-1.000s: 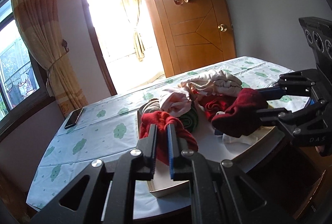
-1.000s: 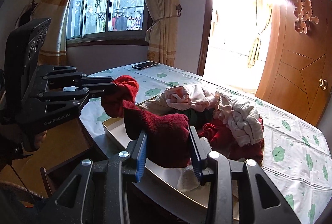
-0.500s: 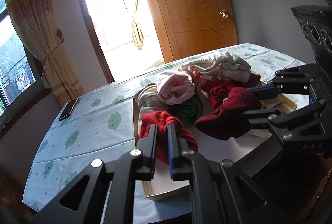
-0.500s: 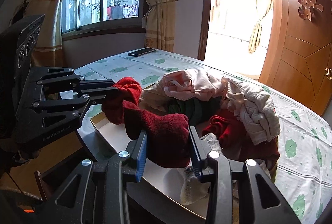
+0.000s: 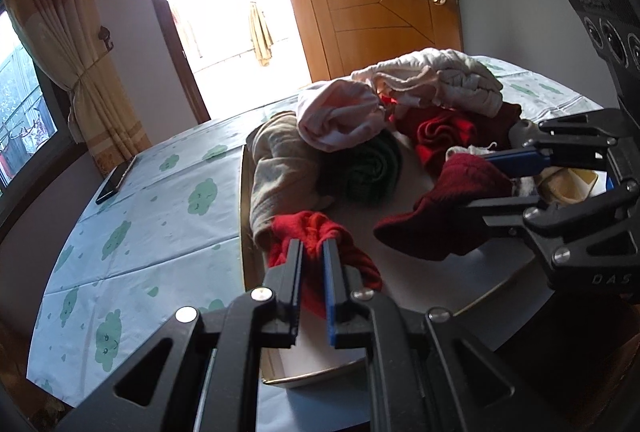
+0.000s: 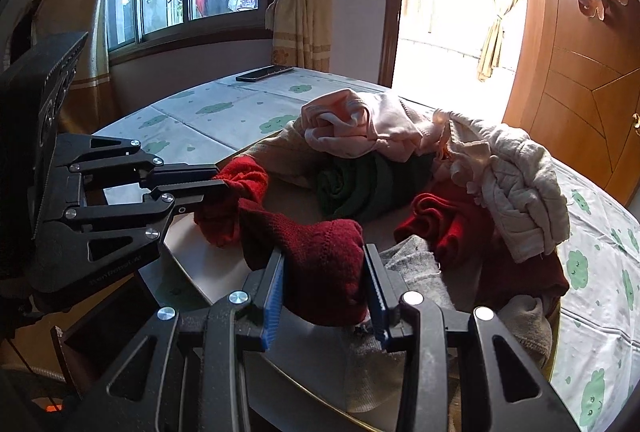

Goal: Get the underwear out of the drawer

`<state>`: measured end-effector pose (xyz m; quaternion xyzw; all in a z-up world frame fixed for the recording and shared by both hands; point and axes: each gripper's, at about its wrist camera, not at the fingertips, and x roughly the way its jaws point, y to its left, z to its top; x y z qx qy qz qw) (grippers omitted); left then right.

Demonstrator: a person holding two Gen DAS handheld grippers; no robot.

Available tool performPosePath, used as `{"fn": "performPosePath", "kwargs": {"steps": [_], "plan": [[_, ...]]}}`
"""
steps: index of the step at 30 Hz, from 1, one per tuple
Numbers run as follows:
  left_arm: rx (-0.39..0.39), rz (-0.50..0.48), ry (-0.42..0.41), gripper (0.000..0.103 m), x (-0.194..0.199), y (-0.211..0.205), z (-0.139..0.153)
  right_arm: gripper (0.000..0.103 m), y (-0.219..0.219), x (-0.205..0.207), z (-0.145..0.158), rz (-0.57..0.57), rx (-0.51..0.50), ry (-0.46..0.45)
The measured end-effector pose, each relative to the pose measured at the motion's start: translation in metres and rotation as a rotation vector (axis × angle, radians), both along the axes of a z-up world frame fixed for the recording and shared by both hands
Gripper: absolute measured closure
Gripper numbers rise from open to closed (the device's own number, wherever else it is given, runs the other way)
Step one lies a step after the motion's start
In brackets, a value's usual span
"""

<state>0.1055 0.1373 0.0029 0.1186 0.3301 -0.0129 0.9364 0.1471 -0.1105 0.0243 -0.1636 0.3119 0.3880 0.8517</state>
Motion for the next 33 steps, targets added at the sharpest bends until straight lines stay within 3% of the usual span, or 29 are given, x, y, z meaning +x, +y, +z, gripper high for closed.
{"fn": "performPosePath", "kwargs": {"steps": [5, 7, 8, 19, 33], "plan": [[0.009, 0.007, -0.006, 0.079, -0.001, 0.000, 0.001, 0.060, 0.003, 0.006, -0.003, -0.011, -0.007, 0.017], [0.010, 0.008, -0.013, 0.068, -0.004, 0.000, 0.002, 0.043, 0.001, 0.004, -0.003, -0.020, 0.003, 0.017], [0.011, 0.009, -0.023, 0.062, -0.007, 0.000, 0.002, 0.040, 0.000, 0.003, -0.002, -0.023, 0.006, 0.016], [-0.018, 0.030, -0.087, 0.026, -0.041, -0.005, 0.014, 0.035, -0.031, -0.020, 0.003, -0.059, 0.056, 0.012], [-0.150, 0.018, -0.181, 0.014, -0.101, -0.019, 0.033, 0.026, -0.097, -0.077, 0.034, -0.116, 0.196, -0.076]]}}
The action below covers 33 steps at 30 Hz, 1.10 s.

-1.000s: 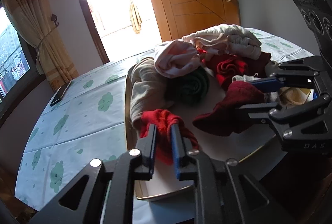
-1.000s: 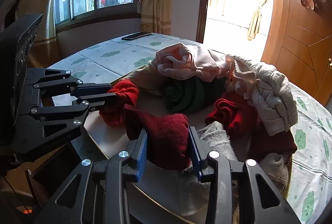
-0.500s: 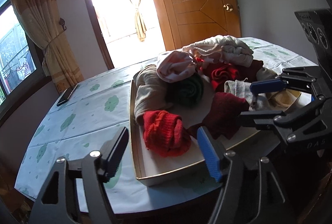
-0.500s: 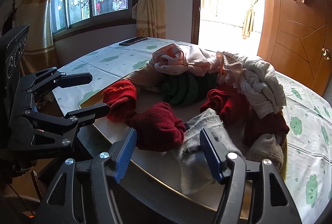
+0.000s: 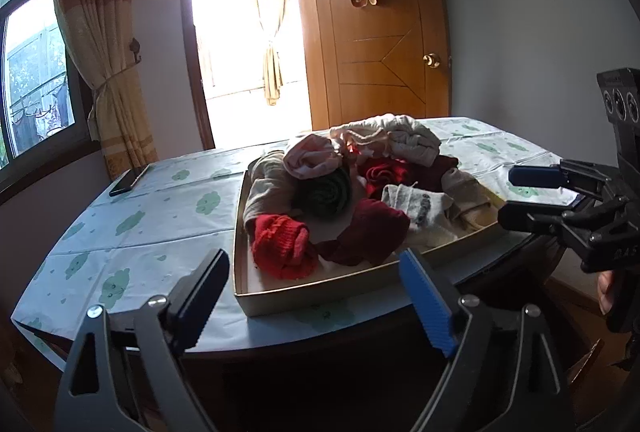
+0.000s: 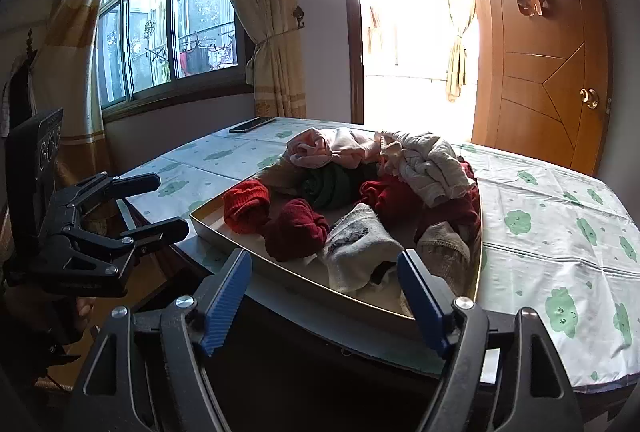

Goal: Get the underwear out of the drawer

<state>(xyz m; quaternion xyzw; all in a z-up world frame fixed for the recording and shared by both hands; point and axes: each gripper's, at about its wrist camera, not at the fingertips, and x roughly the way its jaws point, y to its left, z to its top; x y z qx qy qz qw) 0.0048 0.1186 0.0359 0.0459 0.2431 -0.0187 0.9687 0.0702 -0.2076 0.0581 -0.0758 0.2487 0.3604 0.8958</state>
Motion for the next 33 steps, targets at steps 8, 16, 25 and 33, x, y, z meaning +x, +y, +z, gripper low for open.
{"fn": "performPosePath", "kwargs": {"steps": [8, 16, 25, 33], "plan": [[-0.013, 0.019, -0.032, 0.013, -0.013, -0.002, 0.002, 0.025, -0.012, -0.024, 0.007, -0.039, 0.044, -0.089], [-0.012, 0.017, -0.039, 0.009, -0.018, -0.007, -0.001, 0.024, -0.013, -0.036, 0.006, -0.030, 0.056, -0.106], [-0.009, 0.017, -0.044, 0.007, -0.019, -0.011, 0.000, 0.024, -0.016, -0.040, 0.006, -0.030, 0.071, -0.103], [-0.003, 0.003, -0.052, 0.006, -0.021, -0.014, 0.001, 0.023, -0.017, -0.043, 0.005, -0.025, 0.081, -0.112]]}}
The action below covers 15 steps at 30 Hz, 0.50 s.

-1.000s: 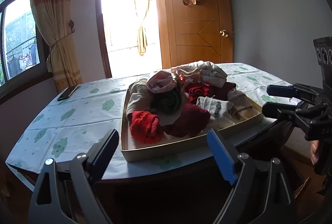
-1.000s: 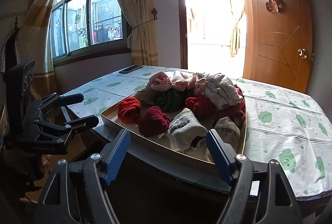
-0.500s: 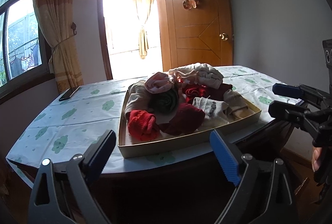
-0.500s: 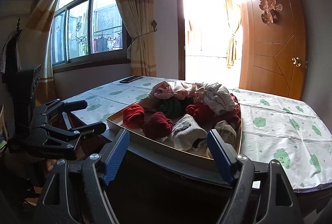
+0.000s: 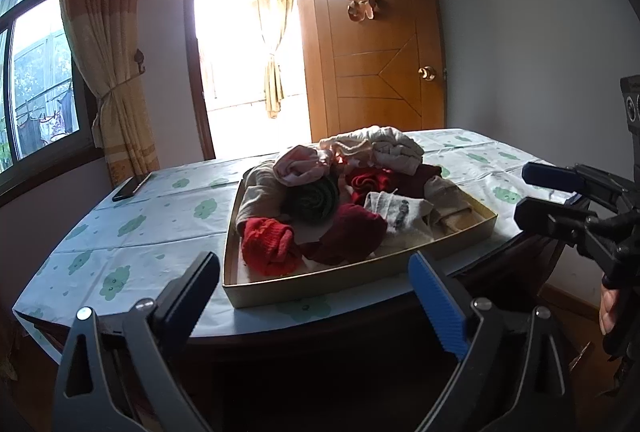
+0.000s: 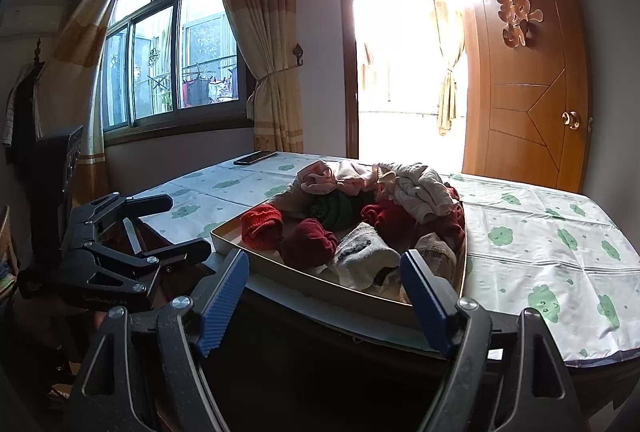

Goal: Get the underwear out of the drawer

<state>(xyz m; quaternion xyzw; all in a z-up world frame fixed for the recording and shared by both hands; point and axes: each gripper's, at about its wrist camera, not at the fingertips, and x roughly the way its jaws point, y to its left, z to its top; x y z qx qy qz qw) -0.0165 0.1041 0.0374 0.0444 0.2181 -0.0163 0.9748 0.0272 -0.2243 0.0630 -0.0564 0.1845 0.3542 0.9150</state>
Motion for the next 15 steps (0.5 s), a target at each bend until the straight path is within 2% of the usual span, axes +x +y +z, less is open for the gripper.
{"fn": "performPosePath", "kwargs": {"steps": [15], "plan": [[0.013, -0.005, 0.002, 0.004, -0.0031, -0.0057, 0.0018, 0.023, -0.0019, -0.0044, -0.0016, 0.005, 0.010, -0.003]]}}
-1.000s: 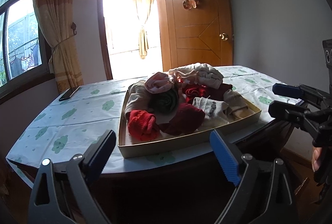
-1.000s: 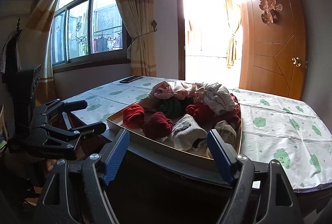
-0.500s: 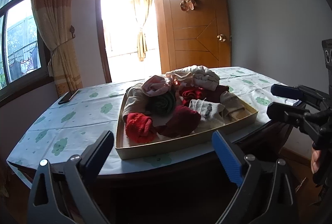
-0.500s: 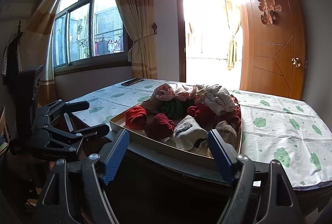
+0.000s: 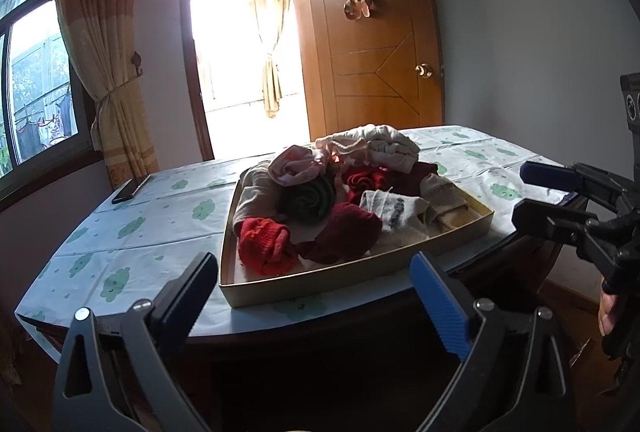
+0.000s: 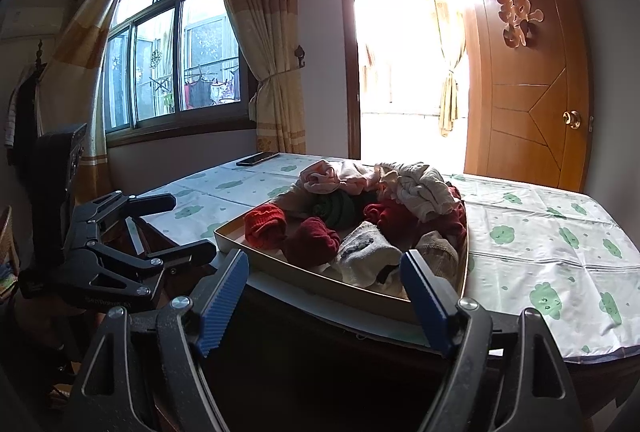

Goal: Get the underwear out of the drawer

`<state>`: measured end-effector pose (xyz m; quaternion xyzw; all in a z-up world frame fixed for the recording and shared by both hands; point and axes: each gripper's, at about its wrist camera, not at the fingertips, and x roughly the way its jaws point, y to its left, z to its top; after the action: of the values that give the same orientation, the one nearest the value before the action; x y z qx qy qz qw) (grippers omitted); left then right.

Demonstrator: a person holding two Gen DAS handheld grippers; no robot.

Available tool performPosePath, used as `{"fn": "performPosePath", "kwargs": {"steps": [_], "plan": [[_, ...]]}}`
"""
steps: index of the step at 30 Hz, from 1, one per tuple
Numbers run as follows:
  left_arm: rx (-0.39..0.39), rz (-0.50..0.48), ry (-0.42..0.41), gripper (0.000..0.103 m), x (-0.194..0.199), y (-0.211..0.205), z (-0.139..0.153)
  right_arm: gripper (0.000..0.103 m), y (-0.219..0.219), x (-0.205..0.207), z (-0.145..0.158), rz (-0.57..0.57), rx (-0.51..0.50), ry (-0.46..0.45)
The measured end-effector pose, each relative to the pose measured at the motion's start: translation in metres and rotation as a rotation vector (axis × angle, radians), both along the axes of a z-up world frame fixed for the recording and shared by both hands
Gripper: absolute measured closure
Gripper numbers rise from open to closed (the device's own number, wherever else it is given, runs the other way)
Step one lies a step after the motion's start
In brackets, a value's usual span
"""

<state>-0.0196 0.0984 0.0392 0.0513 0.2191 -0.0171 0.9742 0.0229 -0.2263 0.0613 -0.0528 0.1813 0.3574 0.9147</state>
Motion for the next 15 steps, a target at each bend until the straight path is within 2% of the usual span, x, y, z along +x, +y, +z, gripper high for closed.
{"fn": "performPosePath", "kwargs": {"steps": [15], "plan": [[-0.005, 0.045, 0.000, 0.000, 0.0008, 0.0053, -0.0006, 0.023, 0.0035, -0.0034, -0.0078, 0.025, -0.013, 0.006]]}}
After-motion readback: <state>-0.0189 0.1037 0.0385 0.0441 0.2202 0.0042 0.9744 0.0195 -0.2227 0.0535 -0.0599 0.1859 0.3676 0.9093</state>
